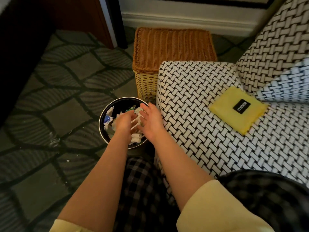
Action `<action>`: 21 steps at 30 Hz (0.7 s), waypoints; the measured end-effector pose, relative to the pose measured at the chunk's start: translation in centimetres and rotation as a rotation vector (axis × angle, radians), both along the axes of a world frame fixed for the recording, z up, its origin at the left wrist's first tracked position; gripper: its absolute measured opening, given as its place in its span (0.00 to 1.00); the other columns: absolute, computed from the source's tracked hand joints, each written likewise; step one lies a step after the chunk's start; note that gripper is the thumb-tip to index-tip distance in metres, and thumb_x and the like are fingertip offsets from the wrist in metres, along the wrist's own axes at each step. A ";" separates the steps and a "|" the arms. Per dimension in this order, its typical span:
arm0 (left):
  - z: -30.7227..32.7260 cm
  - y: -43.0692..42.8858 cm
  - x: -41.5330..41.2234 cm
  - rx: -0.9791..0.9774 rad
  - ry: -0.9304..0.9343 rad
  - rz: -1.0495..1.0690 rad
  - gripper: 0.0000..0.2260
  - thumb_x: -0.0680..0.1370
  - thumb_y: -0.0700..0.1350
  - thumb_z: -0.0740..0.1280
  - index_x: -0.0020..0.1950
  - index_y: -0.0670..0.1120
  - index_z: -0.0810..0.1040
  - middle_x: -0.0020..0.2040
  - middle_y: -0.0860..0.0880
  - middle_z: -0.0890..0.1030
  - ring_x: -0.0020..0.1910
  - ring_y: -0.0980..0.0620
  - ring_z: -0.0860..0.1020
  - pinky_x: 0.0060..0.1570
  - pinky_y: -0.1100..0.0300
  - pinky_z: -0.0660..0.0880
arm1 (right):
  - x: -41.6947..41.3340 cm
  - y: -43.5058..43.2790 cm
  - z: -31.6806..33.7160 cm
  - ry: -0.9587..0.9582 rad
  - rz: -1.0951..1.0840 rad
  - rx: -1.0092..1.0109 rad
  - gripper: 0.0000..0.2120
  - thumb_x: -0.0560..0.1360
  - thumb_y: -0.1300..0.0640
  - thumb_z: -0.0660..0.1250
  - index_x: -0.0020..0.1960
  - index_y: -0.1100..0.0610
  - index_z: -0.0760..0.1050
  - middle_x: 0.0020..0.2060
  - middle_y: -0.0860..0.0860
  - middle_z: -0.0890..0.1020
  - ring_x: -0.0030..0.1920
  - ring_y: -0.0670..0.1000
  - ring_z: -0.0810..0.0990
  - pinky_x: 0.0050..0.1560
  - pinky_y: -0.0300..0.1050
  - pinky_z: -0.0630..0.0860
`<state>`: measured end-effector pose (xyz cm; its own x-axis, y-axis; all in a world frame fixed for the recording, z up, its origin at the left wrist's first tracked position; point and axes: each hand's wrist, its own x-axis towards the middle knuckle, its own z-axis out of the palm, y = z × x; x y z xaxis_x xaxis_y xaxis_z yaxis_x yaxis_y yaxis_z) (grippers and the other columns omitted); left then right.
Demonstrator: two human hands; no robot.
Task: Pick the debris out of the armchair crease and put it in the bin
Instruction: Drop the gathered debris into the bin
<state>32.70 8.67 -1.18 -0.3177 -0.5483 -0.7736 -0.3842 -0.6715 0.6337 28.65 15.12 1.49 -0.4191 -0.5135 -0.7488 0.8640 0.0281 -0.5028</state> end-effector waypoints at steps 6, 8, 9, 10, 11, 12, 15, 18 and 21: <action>4.1 4.7 -1.3 -0.033 0.143 0.062 0.04 0.76 0.41 0.64 0.43 0.45 0.76 0.38 0.50 0.78 0.35 0.54 0.75 0.34 0.63 0.70 | -1.4 5.1 3.8 0.030 -0.109 -0.145 0.23 0.80 0.49 0.48 0.71 0.58 0.63 0.69 0.60 0.67 0.70 0.57 0.64 0.69 0.52 0.59; 5.4 6.6 -1.8 -0.036 0.182 0.069 0.05 0.75 0.39 0.64 0.40 0.45 0.76 0.37 0.49 0.78 0.32 0.54 0.75 0.32 0.63 0.71 | -1.9 7.2 5.1 0.044 -0.192 -0.101 0.20 0.80 0.54 0.49 0.69 0.60 0.65 0.66 0.59 0.71 0.66 0.57 0.69 0.65 0.51 0.65; 6.1 7.5 -2.0 -0.056 0.186 0.062 0.05 0.75 0.39 0.64 0.40 0.45 0.76 0.36 0.49 0.78 0.31 0.55 0.74 0.30 0.64 0.70 | -2.1 8.1 5.9 0.053 -0.222 -0.057 0.19 0.80 0.56 0.50 0.68 0.61 0.67 0.65 0.58 0.73 0.65 0.57 0.71 0.62 0.50 0.68; 6.8 8.3 -2.3 -0.084 0.186 0.041 0.05 0.75 0.39 0.64 0.40 0.45 0.76 0.35 0.49 0.77 0.30 0.55 0.73 0.29 0.65 0.69 | -2.3 9.1 6.6 0.062 -0.239 -0.012 0.19 0.80 0.57 0.50 0.67 0.61 0.68 0.64 0.58 0.74 0.63 0.57 0.72 0.59 0.49 0.70; 7.9 9.3 -2.5 -0.102 0.195 0.008 0.05 0.76 0.40 0.64 0.40 0.45 0.76 0.35 0.49 0.77 0.30 0.56 0.72 0.30 0.65 0.68 | -2.5 10.3 7.5 0.074 -0.257 0.023 0.18 0.80 0.58 0.50 0.66 0.61 0.69 0.63 0.57 0.75 0.63 0.57 0.73 0.56 0.48 0.71; 8.6 9.9 -2.8 -0.108 0.213 -0.021 0.05 0.76 0.40 0.64 0.40 0.45 0.76 0.36 0.50 0.77 0.30 0.56 0.72 0.31 0.64 0.68 | -2.7 10.8 8.1 0.072 -0.271 0.040 0.17 0.80 0.59 0.50 0.65 0.62 0.69 0.62 0.57 0.76 0.62 0.57 0.74 0.55 0.47 0.71; 11.3 12.7 -3.7 -0.121 0.295 -0.138 0.07 0.77 0.39 0.62 0.40 0.45 0.75 0.36 0.49 0.76 0.32 0.55 0.72 0.34 0.64 0.68 | -3.1 13.2 10.5 0.105 -0.318 0.025 0.16 0.79 0.60 0.51 0.63 0.62 0.71 0.53 0.56 0.78 0.54 0.55 0.76 0.50 0.45 0.73; 13.4 15.1 -4.7 -0.112 0.349 -0.229 0.07 0.77 0.39 0.61 0.40 0.44 0.75 0.35 0.49 0.77 0.33 0.54 0.72 0.35 0.64 0.69 | -3.7 15.8 12.3 0.142 -0.381 -0.011 0.15 0.79 0.61 0.52 0.60 0.60 0.73 0.48 0.55 0.78 0.50 0.53 0.75 0.56 0.47 0.73; 14.9 17.8 -5.7 -0.093 0.373 -0.347 0.06 0.77 0.38 0.61 0.42 0.45 0.75 0.37 0.49 0.76 0.35 0.54 0.73 0.34 0.64 0.70 | -4.4 19.3 13.7 0.156 -0.431 -0.033 0.15 0.79 0.61 0.52 0.61 0.61 0.72 0.55 0.57 0.79 0.57 0.56 0.76 0.56 0.48 0.72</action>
<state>26.95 26.44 13.71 -0.7377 -0.4227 -0.5264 -0.3111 -0.4791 0.8208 24.22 34.46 15.19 -0.7059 -0.2900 -0.6462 0.7074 -0.3358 -0.6220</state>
